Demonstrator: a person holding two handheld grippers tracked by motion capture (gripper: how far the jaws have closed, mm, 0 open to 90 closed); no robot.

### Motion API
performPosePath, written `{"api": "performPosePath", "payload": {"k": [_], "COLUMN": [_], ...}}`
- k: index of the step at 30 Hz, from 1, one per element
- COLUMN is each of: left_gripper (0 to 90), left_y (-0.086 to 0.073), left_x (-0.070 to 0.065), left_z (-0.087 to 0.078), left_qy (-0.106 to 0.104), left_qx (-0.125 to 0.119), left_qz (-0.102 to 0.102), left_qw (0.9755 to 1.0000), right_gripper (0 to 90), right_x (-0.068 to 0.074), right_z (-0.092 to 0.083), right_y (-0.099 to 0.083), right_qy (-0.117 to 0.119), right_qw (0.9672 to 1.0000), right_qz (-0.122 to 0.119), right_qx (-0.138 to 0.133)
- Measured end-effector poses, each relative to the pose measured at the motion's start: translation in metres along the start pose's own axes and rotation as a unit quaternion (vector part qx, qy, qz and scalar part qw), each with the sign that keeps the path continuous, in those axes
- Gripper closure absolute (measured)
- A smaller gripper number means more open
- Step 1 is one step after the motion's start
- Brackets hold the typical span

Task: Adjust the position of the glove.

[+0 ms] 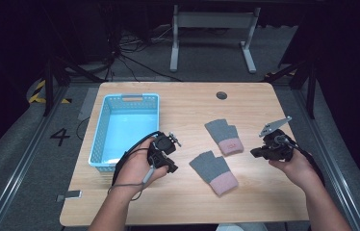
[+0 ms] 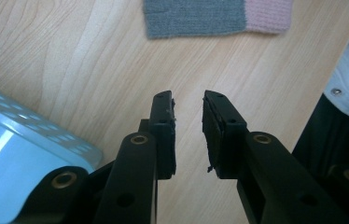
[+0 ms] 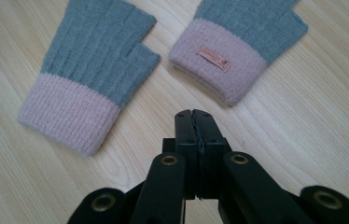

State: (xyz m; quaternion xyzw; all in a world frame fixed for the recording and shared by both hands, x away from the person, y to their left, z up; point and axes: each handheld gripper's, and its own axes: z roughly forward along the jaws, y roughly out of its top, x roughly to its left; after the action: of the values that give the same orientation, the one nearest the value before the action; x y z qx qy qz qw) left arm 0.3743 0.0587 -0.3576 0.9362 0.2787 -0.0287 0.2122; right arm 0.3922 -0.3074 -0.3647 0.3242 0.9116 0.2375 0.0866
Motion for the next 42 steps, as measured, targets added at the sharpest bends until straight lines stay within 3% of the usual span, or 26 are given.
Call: {"api": "performPosePath", "payload": {"k": [9, 14, 25, 32, 42], "left_gripper": [77.4, 89.7, 90.0, 90.0, 90.0], "left_y": [0.009, 0.013, 0.026, 0.035, 0.042], "left_x": [-0.002, -0.004, -0.007, -0.007, -0.01], "left_z": [0.003, 0.008, 0.017, 0.034, 0.056], "left_qy": [0.002, 0.008, 0.0, -0.019, -0.025], "left_qx": [-0.006, -0.011, -0.011, -0.01, -0.017], "left_qz": [0.001, 0.008, 0.021, 0.031, 0.024], "left_qw": [1.0, 0.9999, 0.9997, 0.9993, 0.9993], "right_gripper": [89.7, 89.7, 89.6, 89.6, 89.6], "right_x": [0.014, 0.019, 0.03, 0.038, 0.046], "right_z": [-0.001, -0.001, -0.001, 0.005, 0.019], "right_y": [-0.001, -0.003, -0.01, -0.013, -0.014], "right_qy": [0.01, 0.01, 0.028, 0.046, 0.059], "right_qw": [0.9996, 0.9993, 0.9987, 0.9979, 0.997], "right_qz": [-0.022, -0.027, -0.036, -0.042, -0.044], "right_qx": [-0.016, -0.025, -0.024, -0.019, -0.023]}}
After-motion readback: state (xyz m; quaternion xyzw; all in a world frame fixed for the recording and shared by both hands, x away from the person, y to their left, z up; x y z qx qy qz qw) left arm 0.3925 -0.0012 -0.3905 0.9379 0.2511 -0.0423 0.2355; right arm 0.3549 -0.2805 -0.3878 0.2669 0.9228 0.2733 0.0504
